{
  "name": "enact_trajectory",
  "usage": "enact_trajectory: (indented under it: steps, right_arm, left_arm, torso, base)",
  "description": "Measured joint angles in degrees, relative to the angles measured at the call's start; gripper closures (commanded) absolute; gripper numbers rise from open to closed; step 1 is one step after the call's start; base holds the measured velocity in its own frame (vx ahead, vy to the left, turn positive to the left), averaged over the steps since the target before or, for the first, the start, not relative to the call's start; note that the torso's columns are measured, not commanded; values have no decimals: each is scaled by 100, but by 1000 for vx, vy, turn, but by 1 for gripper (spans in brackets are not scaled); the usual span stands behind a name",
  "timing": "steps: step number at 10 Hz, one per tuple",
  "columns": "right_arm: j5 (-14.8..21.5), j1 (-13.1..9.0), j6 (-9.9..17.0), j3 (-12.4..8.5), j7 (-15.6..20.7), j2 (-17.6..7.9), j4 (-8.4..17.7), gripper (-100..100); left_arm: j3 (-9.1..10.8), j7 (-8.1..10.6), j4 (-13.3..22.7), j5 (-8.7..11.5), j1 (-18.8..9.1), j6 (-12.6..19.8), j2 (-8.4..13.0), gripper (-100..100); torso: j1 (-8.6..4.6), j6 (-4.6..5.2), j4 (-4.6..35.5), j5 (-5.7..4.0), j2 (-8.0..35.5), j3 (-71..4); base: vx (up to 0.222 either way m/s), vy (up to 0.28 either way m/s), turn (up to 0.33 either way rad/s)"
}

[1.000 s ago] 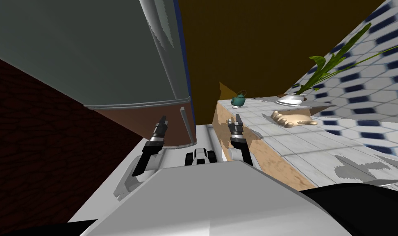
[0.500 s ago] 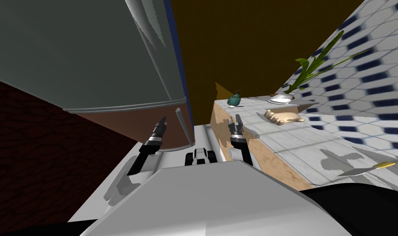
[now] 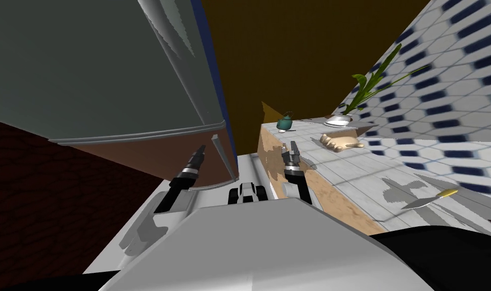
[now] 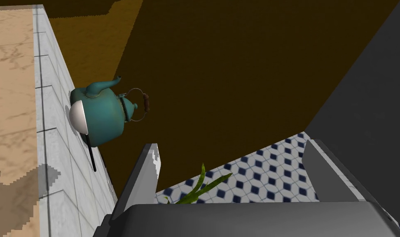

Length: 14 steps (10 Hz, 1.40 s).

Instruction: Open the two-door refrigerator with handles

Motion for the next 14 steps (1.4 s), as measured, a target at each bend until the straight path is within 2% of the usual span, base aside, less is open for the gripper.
enact_trajectory:
  steps: [3, 5, 10, 13, 14]
  right_arm:
    - [0, 0, 0, 0, 0, 0, 0, 0]
    - [0, 0, 0, 0, 0, 0, 0, 0]
    - [0, 0, 0, 0, 0, 0, 0, 0]
    - [0, 0, 0, -1, 0, 0, 0, 0]
    - [0, 1, 0, -1, 0, -1, 0, 0]
  left_arm:
    - [127, 133, -38, 18, 73, 456, 412, -100]
    - [166, 187, -75, 21, 79, 696, 586, -100]
    - [336, 381, -335, 36, 150, 1526, 1316, -100]
    - [408, 470, -583, 49, 208, 1948, 1622, -100]
    - [405, 487, -691, 29, 223, 2047, 1664, -100]
  torso:
    - [2, 1, 0, 1, 1, 1]
    - [5, 1, 1, 2, 5, 3]
    - [-14, 26, -7, -6, -26, -18]
    - [-66, 56, 1, -34, -48, -39]
    - [-90, 66, 6, -47, -48, -40]
  base:
    - [22, -23, -89]
    - [19, -15, -98]
    - [18, -18, -92]
    - [7, -7, -54]
    - [13, 0, -16]
